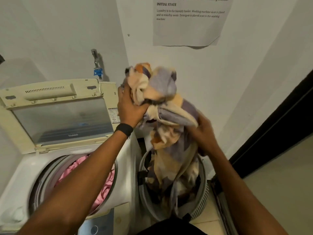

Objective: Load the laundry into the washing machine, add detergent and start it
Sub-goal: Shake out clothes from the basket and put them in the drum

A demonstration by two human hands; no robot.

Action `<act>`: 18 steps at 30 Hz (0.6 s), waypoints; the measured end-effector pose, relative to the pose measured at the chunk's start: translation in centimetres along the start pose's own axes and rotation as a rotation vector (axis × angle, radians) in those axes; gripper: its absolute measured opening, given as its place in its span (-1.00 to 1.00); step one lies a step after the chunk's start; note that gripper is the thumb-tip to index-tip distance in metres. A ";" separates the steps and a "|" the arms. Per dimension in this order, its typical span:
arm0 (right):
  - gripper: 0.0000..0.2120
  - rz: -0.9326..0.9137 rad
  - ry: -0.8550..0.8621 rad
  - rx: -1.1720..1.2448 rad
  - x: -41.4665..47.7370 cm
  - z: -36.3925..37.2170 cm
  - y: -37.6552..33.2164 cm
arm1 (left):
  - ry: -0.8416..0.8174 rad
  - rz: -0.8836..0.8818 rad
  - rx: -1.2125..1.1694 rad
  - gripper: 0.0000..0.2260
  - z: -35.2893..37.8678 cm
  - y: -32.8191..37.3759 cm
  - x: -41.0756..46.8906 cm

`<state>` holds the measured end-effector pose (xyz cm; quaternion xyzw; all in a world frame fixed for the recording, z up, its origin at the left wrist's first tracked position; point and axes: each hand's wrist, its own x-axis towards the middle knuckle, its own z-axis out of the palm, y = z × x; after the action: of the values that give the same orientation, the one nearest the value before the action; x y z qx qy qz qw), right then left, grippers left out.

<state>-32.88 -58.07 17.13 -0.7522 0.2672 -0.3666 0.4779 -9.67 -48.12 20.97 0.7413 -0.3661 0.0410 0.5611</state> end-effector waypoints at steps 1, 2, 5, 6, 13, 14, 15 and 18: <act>-0.66 -0.087 0.062 0.006 1.4 -1.2 -1.7 | -0.040 0.012 0.048 -0.11 -0.3 -0.7 -0.4; -0.64 -0.138 0.105 0.033 2.8 -1.9 -3.5 | -0.072 -0.001 0.051 -0.12 -0.4 -1.0 -0.9; -0.70 -0.209 0.242 0.116 6.5 -1.0 -6.9 | -0.124 -0.060 -0.019 -0.19 0.5 -1.2 -0.8; -0.75 -0.235 0.282 0.160 7.2 -0.3 -7.2 | -0.189 -0.062 -0.020 -0.21 0.6 -1.1 -0.1; -0.84 -0.074 0.109 0.363 9.1 2.3 -6.1 | -0.653 -0.039 -0.185 -0.17 -0.5 0.9 -1.6; -0.85 -0.045 0.051 0.381 8.8 2.0 -6.3 | -0.663 0.000 -0.167 -0.11 -0.1 1.4 -1.8; -0.88 -0.023 0.001 0.384 8.5 2.4 -6.2 | -0.650 0.032 -0.149 -0.06 0.5 1.4 -1.7; -0.54 0.157 -0.212 0.020 7.4 5.0 -4.8 | -0.579 0.038 -0.099 -0.09 2.2 1.5 -1.4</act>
<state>-24.25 -59.13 22.37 -0.7588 0.2697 -0.2488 0.5381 -12.31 -49.44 20.73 0.6868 -0.5262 -0.1798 0.4680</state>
